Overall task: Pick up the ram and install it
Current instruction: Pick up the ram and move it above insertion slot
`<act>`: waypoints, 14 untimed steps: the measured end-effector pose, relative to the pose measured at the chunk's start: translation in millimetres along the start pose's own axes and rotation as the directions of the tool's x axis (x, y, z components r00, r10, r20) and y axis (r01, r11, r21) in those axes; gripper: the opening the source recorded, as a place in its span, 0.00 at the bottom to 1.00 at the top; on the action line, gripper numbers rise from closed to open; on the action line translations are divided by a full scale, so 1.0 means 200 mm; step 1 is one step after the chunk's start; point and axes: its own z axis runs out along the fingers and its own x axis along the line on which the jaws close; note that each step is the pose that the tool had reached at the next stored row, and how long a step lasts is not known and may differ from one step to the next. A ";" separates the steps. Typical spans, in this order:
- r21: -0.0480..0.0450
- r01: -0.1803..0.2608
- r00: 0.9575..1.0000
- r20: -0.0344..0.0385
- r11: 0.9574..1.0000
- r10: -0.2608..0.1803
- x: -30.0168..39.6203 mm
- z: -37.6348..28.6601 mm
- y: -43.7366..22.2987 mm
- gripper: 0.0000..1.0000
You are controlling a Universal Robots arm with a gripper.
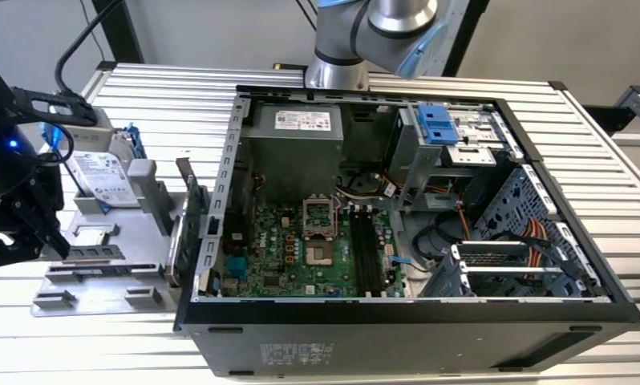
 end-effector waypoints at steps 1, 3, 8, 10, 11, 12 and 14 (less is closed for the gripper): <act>0.000 0.000 1.000 0.000 1.000 0.000 0.000 -0.002 0.000 0.00; 0.000 0.000 1.000 0.000 1.000 0.000 0.000 -0.009 0.000 0.00; 0.000 0.000 1.000 0.000 1.000 0.000 0.000 -0.030 0.001 0.00; 0.000 0.000 1.000 0.000 1.000 0.000 0.000 -0.039 0.001 0.00; 0.000 0.000 1.000 0.000 1.000 0.000 0.000 -0.044 0.001 0.00; 0.000 0.000 1.000 0.000 1.000 0.000 0.000 -0.048 0.001 0.00; 0.000 0.000 1.000 0.000 1.000 0.000 0.000 -0.057 0.001 0.00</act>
